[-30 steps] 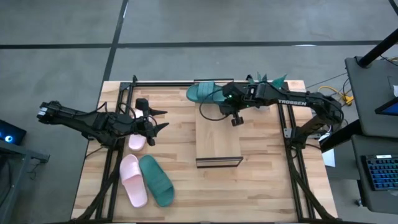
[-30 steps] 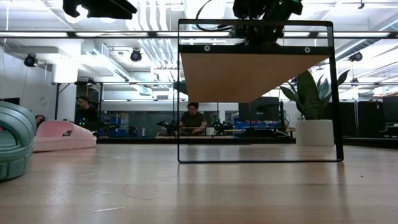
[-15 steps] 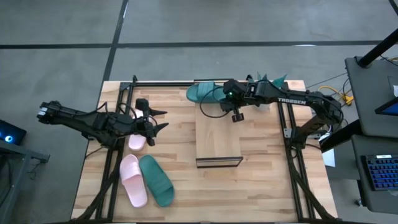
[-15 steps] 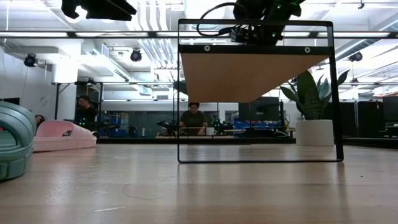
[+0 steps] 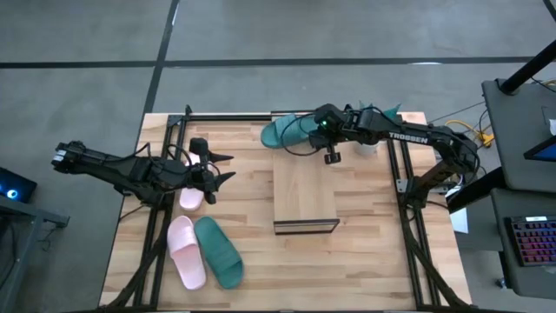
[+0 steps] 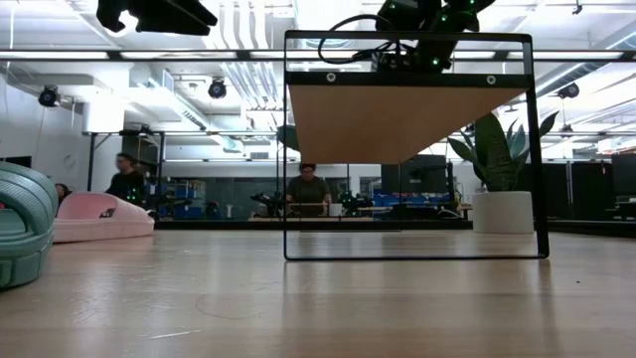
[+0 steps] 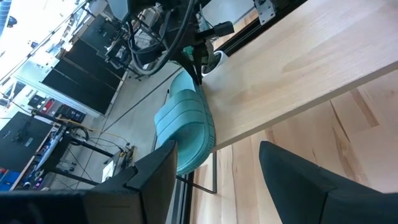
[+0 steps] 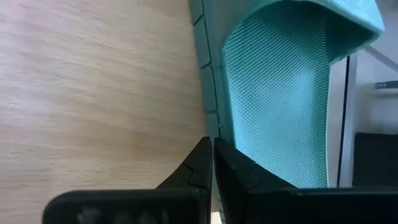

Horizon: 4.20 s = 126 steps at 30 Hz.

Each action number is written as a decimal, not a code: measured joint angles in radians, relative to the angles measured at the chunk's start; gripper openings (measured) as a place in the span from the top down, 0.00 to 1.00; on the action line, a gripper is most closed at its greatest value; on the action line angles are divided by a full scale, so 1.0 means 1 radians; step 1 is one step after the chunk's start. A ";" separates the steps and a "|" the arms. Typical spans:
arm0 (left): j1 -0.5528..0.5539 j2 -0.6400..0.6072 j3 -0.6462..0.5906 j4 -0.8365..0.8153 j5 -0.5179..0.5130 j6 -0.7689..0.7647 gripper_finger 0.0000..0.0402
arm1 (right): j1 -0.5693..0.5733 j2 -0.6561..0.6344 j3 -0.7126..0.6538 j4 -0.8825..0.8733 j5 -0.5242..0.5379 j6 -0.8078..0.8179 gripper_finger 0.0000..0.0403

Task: Pick and place slides into the shelf
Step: Put the right green slipper on the shelf, then put the left green slipper on the shelf

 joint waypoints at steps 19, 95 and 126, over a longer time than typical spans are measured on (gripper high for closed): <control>0.000 0.000 0.000 -0.014 0.000 -0.001 0.47 | 0.126 0.053 0.031 0.261 -0.164 -0.044 0.98; 0.000 0.000 -0.040 -0.012 -0.023 -0.001 0.47 | 0.068 0.140 0.095 0.382 -0.071 -0.140 0.83; -0.001 0.006 -0.046 -0.219 0.556 -1.109 0.47 | 0.119 -0.084 0.161 0.308 -0.078 0.084 0.83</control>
